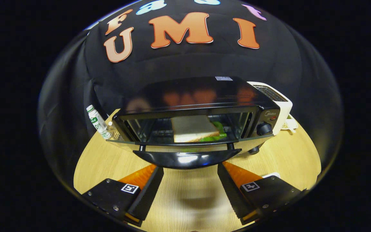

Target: Open the toaster oven, put the food inside, and close the toaster oven door.

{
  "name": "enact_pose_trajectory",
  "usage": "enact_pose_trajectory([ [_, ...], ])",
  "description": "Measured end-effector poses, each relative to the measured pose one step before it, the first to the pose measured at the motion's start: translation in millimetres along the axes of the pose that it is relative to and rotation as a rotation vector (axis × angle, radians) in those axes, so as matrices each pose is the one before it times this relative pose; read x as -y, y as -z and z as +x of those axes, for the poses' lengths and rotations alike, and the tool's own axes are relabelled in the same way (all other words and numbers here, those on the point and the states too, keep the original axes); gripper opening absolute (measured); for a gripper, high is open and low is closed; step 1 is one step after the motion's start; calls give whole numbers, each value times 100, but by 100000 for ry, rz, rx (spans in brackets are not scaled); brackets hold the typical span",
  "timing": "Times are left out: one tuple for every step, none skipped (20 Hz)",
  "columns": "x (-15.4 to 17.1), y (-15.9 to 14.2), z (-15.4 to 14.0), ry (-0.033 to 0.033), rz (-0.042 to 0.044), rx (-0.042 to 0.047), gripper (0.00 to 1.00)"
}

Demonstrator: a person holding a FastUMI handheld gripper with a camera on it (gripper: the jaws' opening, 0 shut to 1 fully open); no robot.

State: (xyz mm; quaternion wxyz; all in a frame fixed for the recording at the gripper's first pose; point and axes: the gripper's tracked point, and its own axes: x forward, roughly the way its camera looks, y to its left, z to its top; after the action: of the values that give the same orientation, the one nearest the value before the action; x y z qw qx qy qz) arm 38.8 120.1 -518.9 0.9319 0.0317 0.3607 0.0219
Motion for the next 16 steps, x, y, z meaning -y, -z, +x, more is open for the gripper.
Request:
enact_pose_trajectory([
  [20,-714,590,681,985,1096,100],
  [54,-486,532,327,780,778,100],
  [31,-497,396,336,682,1004,99],
  [111,-492,323,497,524,931,100],
  [83,-413,159,376,142,1144,100],
  [223,-473,396,671,-220,1281,100],
  [-49,-312,-19,216,-262,1126,100],
  [67,146,-29,372,-155,-677,100],
  [-24,386,-487,-362,-65,-1269,99],
  [-55,99,-488,-300,-783,-777,100],
  [254,-107,-771,207,-1117,330,100],
  [306,-416,-1140,49,-912,1388,100],
  [554,-824,-1346,347,-866,1528,100],
  [755,-1280,-1449,367,-196,2119,100],
  [817,-1804,-1410,362,-42,2582,100],
  [959,-2061,-1300,863,-335,3606,99],
])
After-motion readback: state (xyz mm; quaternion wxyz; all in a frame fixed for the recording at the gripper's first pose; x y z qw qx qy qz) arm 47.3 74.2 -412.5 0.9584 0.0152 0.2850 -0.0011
